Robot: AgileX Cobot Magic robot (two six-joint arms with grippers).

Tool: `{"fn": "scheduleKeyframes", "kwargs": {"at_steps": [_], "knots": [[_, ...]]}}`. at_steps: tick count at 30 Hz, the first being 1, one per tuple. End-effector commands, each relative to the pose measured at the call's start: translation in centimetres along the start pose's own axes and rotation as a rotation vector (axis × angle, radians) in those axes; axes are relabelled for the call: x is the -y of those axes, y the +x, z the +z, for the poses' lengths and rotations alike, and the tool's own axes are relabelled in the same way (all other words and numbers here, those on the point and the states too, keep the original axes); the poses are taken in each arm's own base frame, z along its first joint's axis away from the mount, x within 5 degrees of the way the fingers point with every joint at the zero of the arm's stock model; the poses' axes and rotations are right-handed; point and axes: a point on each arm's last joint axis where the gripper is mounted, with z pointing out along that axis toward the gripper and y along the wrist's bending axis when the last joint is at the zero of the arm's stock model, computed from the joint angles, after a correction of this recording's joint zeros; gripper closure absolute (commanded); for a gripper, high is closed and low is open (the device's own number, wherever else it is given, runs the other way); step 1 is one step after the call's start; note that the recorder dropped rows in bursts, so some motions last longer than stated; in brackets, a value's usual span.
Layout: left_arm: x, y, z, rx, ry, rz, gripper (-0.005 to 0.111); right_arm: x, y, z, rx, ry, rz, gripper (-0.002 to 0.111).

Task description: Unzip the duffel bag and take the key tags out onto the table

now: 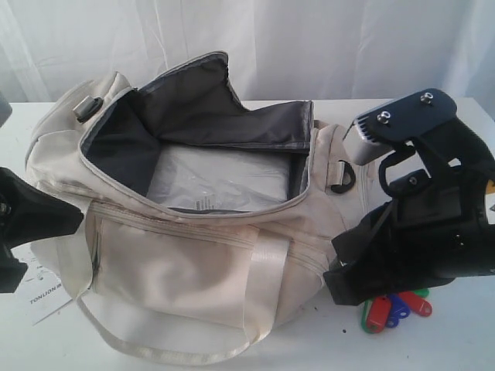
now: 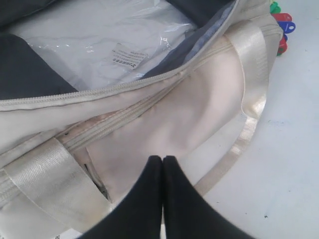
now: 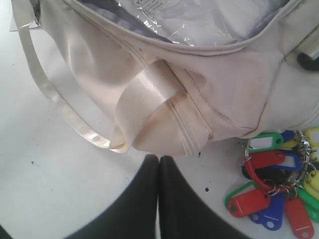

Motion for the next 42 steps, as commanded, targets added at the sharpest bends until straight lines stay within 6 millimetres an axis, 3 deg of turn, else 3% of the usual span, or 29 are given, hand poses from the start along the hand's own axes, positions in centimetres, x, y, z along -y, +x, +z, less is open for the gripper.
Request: {"fn": "scheduleKeyframes", "kwargs": {"at_steps": [1, 29, 33, 42], "knots": [[0.2, 0.2, 0.0, 0.000, 0.012, -0.004, 0.107, 0.0, 0.0, -0.2, 0.015, 0.002, -0.011, 0.108], [0.2, 0.2, 0.0, 0.001, 0.010, -0.004, 0.107, 0.0, 0.0, -0.2, 0.015, 0.002, -0.011, 0.108], [0.8, 0.0, -1.3, 0.048, -0.010, 0.021, 0.107, 0.0, 0.0, -0.2, 0.015, 0.002, -0.011, 0.108], [2.9, 0.2, -6.3, 0.228, -0.134, 0.094, 0.107, 0.0, 0.0, -0.2, 0.015, 0.002, -0.011, 0.108]]}}
